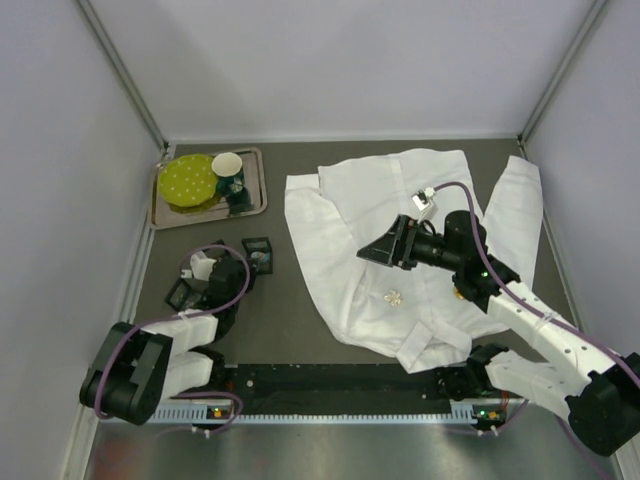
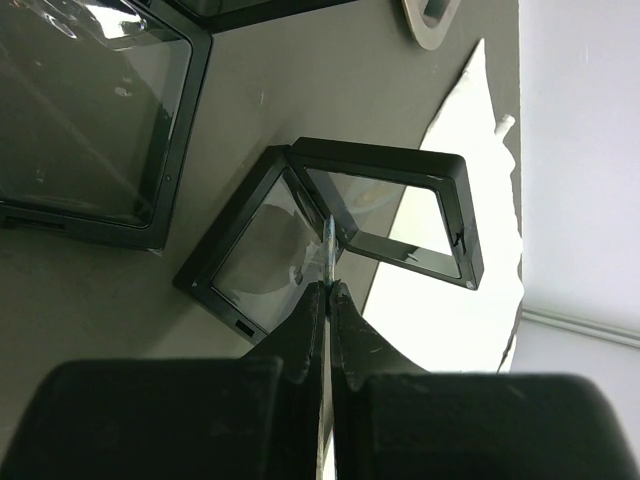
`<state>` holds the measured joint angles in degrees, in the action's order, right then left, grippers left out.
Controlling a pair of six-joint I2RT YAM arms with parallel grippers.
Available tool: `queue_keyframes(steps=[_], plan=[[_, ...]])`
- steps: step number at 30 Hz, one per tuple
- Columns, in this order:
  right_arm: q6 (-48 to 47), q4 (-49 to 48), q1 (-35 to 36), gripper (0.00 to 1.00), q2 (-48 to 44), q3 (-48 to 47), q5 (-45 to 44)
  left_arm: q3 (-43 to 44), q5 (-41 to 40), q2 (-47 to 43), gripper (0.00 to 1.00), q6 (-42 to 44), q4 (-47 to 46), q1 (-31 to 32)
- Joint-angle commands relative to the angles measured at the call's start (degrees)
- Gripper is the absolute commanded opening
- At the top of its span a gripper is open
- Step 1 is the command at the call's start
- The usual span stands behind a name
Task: Remove the brooch from the garment
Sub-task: Place the brooch in the brooch box.
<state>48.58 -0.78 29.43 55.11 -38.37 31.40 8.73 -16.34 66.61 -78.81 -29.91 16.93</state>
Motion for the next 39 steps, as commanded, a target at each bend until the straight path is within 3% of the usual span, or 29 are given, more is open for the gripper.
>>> queue_keyframes(steps=[1,39], plan=[[-0.24,-0.98,-0.51,0.77,-1.41,-0.83,0.59,-0.38,-0.71,0.27,0.00,-0.38,-4.19,-0.32],[-0.06,-0.89,-0.51,0.78,-1.94,-0.30,0.77,0.32,-0.62,2.47,0.04,-1.70,-2.61,-0.40]])
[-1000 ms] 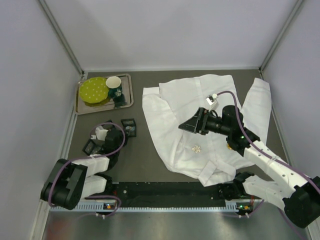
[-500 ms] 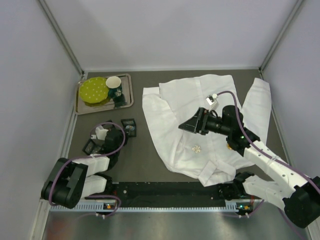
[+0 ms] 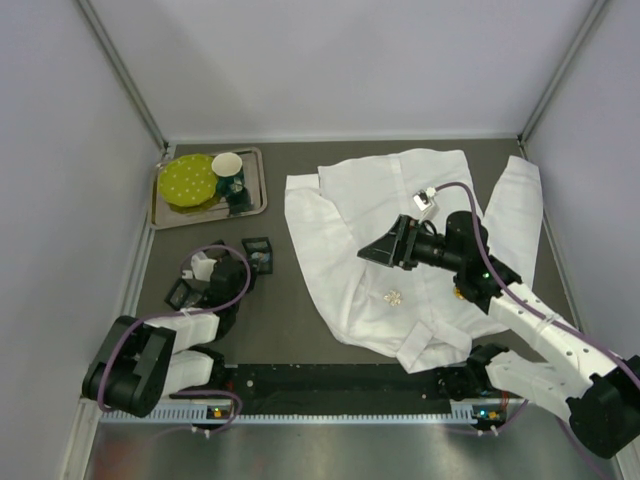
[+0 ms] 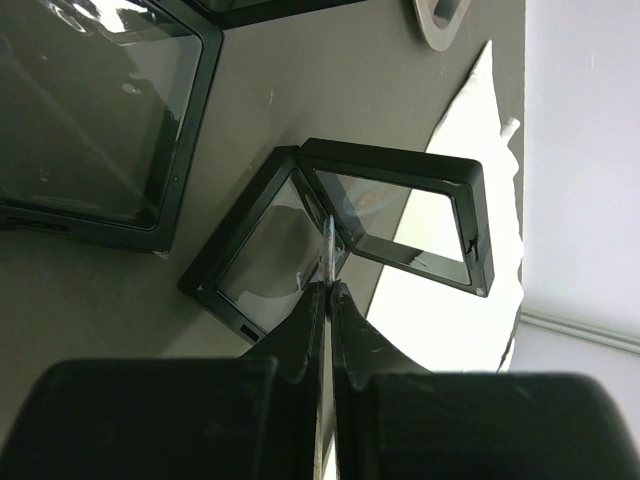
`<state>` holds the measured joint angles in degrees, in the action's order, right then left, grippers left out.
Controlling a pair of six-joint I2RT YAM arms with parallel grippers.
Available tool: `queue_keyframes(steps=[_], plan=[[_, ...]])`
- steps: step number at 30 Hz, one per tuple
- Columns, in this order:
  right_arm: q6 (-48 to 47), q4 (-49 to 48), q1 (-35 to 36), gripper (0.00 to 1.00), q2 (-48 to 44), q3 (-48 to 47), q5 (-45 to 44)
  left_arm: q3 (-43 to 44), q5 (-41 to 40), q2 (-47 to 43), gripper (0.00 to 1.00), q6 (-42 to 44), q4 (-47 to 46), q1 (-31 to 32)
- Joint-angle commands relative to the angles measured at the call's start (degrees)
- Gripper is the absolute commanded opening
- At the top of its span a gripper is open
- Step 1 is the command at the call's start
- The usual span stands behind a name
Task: Remove the brooch from the garment
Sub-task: Place the brooch in the brooch box.
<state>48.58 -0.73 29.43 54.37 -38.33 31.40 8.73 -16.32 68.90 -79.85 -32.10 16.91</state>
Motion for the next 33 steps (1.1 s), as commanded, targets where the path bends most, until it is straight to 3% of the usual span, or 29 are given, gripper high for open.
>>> queue_keyframes(steps=[1,10,16,24,27,33], plan=[[0.03,-0.94,-0.51,0.78,-1.28,-0.35,0.68,0.41,-0.73,0.27,0.04,-0.74,-0.25,-0.38],[-0.06,-0.94,-0.60,0.78,-1.20,-0.35,0.77,0.94,-0.47,-0.52,0.07,-1.18,1.86,-0.38],[0.11,-0.85,-0.60,0.78,-1.37,-0.34,0.77,1.90,-0.73,-1.49,0.20,-1.09,4.58,-0.38],[0.11,-0.85,-0.60,0.78,-1.46,-0.35,0.86,3.22,-0.38,-4.38,0.27,-0.83,8.98,-0.47],[0.20,-0.85,-0.60,0.78,-1.46,-0.35,0.86,3.84,-0.65,-6.67,0.32,-0.83,13.01,-0.47],[0.29,-0.85,-0.69,0.78,-1.63,-0.43,1.03,4.98,-0.91,-10.97,0.54,-1.27,21.27,-0.47]])
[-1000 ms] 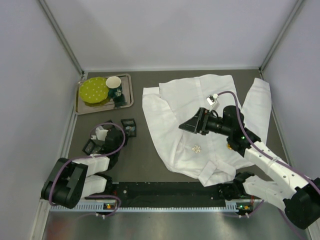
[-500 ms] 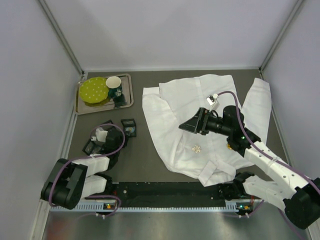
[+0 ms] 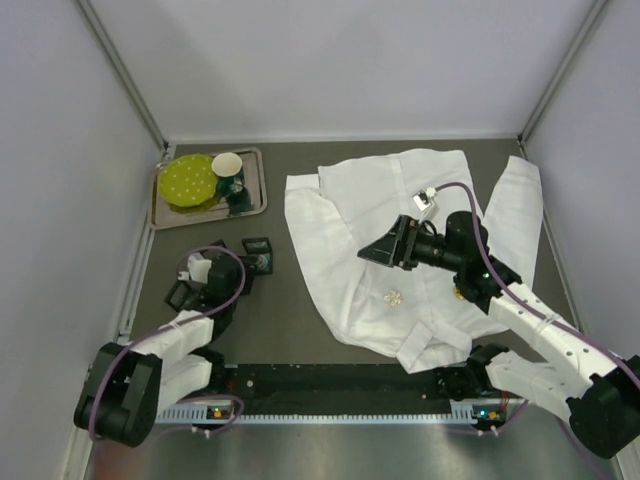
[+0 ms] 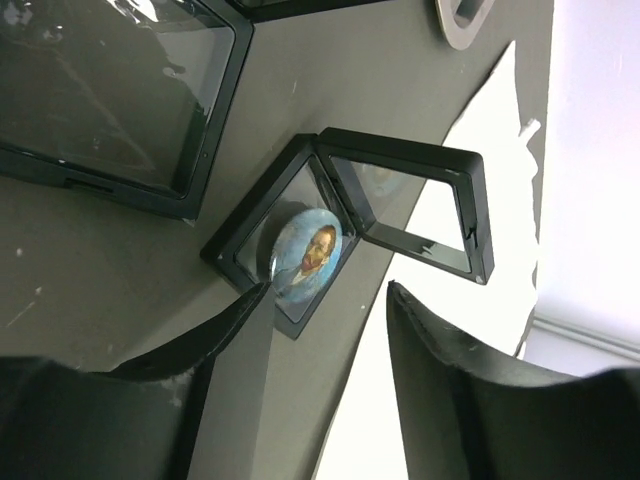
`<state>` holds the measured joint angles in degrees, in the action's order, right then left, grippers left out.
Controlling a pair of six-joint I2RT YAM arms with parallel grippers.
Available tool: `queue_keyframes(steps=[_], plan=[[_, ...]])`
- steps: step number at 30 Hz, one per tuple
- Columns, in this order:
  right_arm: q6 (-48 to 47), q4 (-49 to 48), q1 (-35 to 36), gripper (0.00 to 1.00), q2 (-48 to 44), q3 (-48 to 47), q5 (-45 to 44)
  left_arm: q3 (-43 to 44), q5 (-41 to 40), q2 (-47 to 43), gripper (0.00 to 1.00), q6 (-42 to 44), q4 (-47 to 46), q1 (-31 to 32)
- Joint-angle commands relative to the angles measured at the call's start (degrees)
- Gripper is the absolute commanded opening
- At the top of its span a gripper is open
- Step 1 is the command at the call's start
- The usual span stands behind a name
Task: Remove the brooch from the garment
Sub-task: Place the brooch in the brooch box.
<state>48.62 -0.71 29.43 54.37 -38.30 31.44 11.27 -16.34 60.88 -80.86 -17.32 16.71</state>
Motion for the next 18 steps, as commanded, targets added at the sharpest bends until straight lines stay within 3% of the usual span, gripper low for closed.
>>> queue_keyframes(steps=[1,4,10,15,18], plan=[[0.25,-0.87,-0.60,0.78,-1.63,-0.46,0.99,2.70,-0.98,-3.48,0.57,-0.52,7.82,-0.27],[0.25,-0.70,-0.60,0.78,-1.72,-0.54,1.08,4.37,-1.50,-6.29,0.63,-0.35,14.21,-0.27],[-1.68,0.44,-0.69,0.78,-1.72,-0.28,0.82,8.85,1.57,-13.24,0.63,6.92,20.66,-0.27],[-6.94,6.41,-0.69,0.78,-0.76,-0.98,1.34,11.67,9.54,-16.58,0.62,15.36,14.89,-0.27],[-9.15,10.36,-0.60,0.78,-0.75,-0.72,-0.50,15.18,13.69,-14.22,0.63,20.99,13.54,-0.27]])
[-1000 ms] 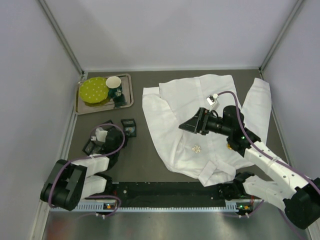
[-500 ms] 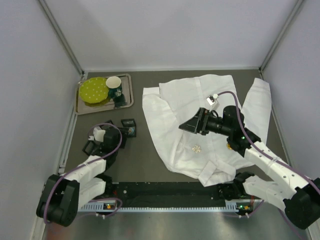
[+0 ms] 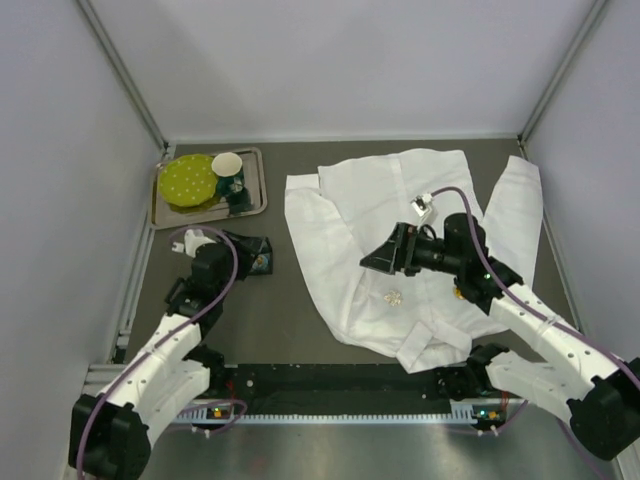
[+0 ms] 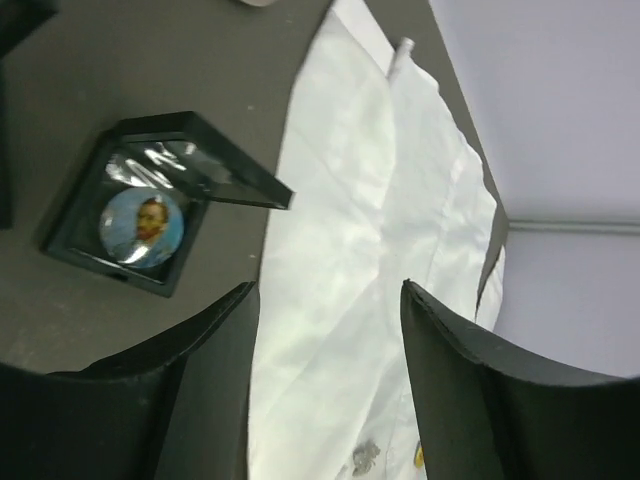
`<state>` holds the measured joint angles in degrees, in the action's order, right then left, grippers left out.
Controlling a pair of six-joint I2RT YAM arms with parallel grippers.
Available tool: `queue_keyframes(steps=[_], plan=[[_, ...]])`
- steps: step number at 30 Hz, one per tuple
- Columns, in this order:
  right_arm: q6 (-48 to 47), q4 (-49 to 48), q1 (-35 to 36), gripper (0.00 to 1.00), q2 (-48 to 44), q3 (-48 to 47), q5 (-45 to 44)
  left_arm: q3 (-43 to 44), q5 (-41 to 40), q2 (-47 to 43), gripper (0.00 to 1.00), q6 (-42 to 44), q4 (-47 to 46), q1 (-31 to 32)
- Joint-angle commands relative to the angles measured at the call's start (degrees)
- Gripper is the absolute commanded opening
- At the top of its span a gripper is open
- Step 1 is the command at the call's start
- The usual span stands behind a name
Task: Remove the brooch from the garment
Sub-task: Place the brooch in the brooch box, then remove the brooch from the clothes.
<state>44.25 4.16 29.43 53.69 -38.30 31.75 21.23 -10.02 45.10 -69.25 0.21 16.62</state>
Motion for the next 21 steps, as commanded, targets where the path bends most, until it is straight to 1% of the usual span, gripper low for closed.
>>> queue_keyframes(steps=[1,2,3,4,6,8,9,10,12,13,16,18,19,21], plan=[[-5.22,6.64,-0.60,0.77,-0.25,-0.28,-2.29,6.61,9.73,2.87,0.64,11.14,-3.64,-0.19],[-5.40,7.26,-0.69,0.77,-0.78,-0.02,-2.91,9.06,13.24,4.19,0.66,12.03,-3.64,-0.10],[-6.01,8.83,-0.69,0.77,-1.04,0.33,-3.53,10.31,15.62,7.34,0.67,12.99,-4.42,-0.10],[-6.10,9.45,-0.69,0.77,-1.31,1.12,-4.67,12.84,20.43,8.93,0.67,14.48,-4.69,0.08],[-6.45,10.68,-0.69,0.77,-1.84,2.09,-5.38,15.66,25.03,13.77,0.70,16.16,-4.69,0.43],[-6.37,12.27,-0.78,0.77,-2.53,3.67,-6.78,19.45,28.29,17.54,0.71,18.44,-4.16,2.53],[-6.02,12.53,-0.69,0.77,-2.80,4.28,-7.31,20.50,28.56,18.61,0.71,19.41,-3.90,3.76],[-5.93,13.32,-0.78,0.77,-3.06,5.42,-8.10,22.43,28.31,19.40,0.71,21.68,-3.99,6.81],[-5.06,13.94,-1.13,0.76,-3.68,6.48,-8.81,24.46,25.68,21.60,0.69,24.68,-3.99,10.95],[-4.70,14.46,-1.39,0.76,-3.86,7.53,-9.76,26.64,24.71,22.56,0.68,28.09,-3.90,15.24],[-2.51,17.10,-2.88,0.74,-4.21,8.94,-12.75,30.95,23.12,27.22,0.63,33.55,-3.29,21.85],[-1.80,19.56,-4.89,0.72,-4.38,9.39,-13.64,32.90,23.73,30.91,0.59,35.41,-3.02,24.24],[-1.62,20.52,-5.43,0.71,-4.91,9.56,-15.47,34.47,23.91,32.05,0.56,37.07,-3.02,26.42],[-1.62,22.89,-7.10,0.70,-5.44,9.74,-16.97,35.71,23.65,35.31,0.53,38.83,-3.19,28.72]])
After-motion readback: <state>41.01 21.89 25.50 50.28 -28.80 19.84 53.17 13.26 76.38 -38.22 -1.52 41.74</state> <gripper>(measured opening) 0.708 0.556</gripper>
